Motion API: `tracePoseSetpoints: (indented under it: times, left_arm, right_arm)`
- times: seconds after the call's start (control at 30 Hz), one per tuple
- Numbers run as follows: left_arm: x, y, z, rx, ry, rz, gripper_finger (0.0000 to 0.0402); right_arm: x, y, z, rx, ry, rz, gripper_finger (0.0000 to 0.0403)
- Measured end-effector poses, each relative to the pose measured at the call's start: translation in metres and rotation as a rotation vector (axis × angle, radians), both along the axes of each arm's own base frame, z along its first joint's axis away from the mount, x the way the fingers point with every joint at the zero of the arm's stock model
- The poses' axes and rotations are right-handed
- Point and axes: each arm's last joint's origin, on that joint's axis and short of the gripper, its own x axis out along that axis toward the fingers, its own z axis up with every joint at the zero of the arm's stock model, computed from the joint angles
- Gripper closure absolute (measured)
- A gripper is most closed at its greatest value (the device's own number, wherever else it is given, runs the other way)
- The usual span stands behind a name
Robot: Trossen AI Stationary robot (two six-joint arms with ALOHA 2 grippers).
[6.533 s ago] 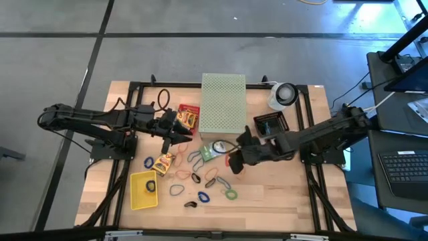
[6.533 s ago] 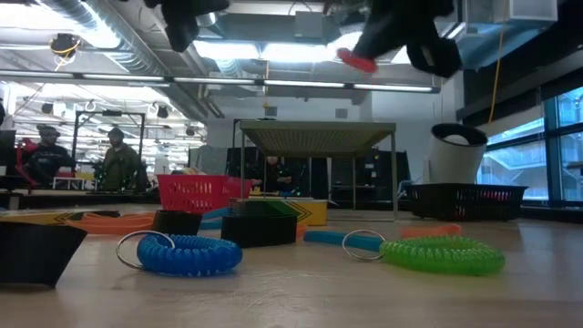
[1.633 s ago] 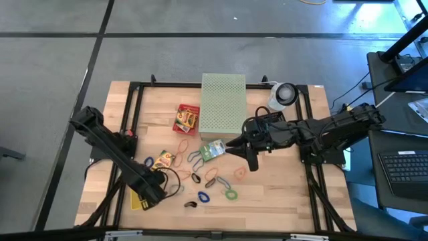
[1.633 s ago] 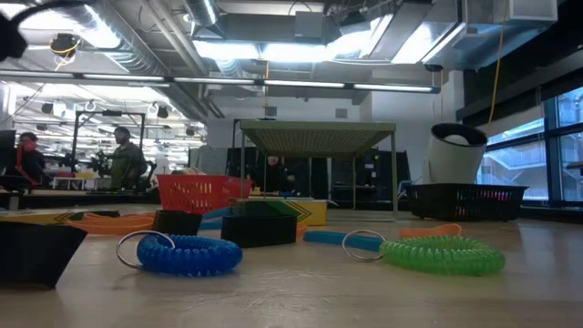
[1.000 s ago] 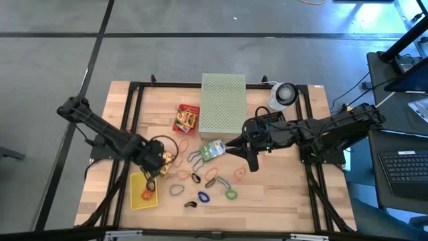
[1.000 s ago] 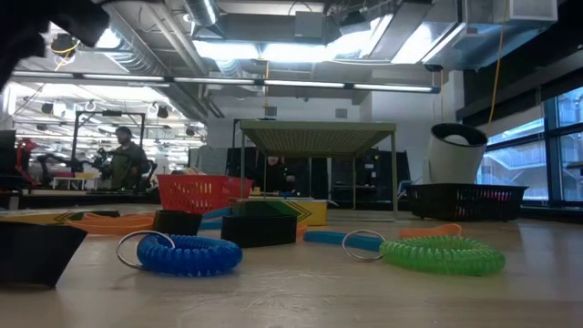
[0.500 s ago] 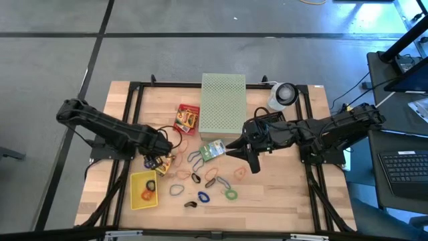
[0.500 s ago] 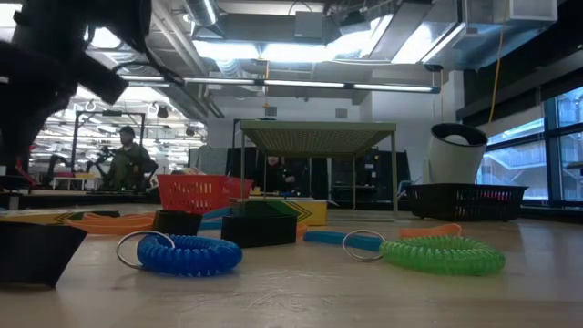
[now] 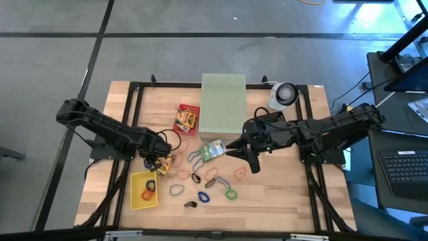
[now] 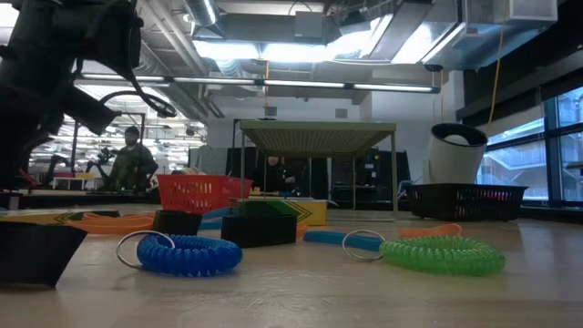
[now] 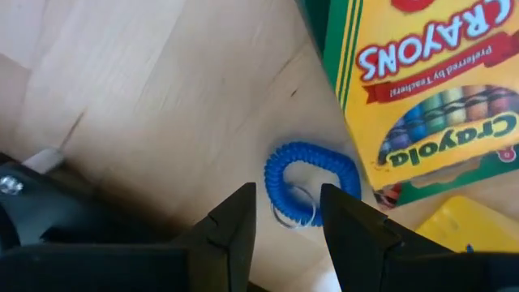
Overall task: Pick & Place Office Desk Supplies
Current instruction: Put the blue spring rubber band into the yellow bin
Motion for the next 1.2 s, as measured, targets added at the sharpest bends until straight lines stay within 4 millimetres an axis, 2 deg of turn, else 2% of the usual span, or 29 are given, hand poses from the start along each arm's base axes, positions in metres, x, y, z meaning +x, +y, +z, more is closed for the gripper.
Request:
tracePoseSetpoints:
  times: [0.37,0.97,1.07,1.2]
  left_arm:
    - [-0.005,0.0,-0.017,-0.029,0.022,-0.005,0.0268]
    - [0.007,-0.001,-0.042,0.014,0.118,-0.11,0.027]
    - [0.007,-0.001,-0.044,0.015,0.131,-0.137,0.0291]
    - [0.007,-0.002,-0.046,-0.007,0.142,-0.176,0.0356]
  right_arm:
    - [0.0,0.0,0.0,0.002,0.0,-0.001,0.0268]
    - [0.0,0.0,0.001,0.034,-0.002,0.008,0.0268]
    - [0.0,0.001,0.001,0.035,-0.002,0.01,0.0268]
    - [0.0,0.001,0.001,0.035,-0.001,0.011,0.0268]
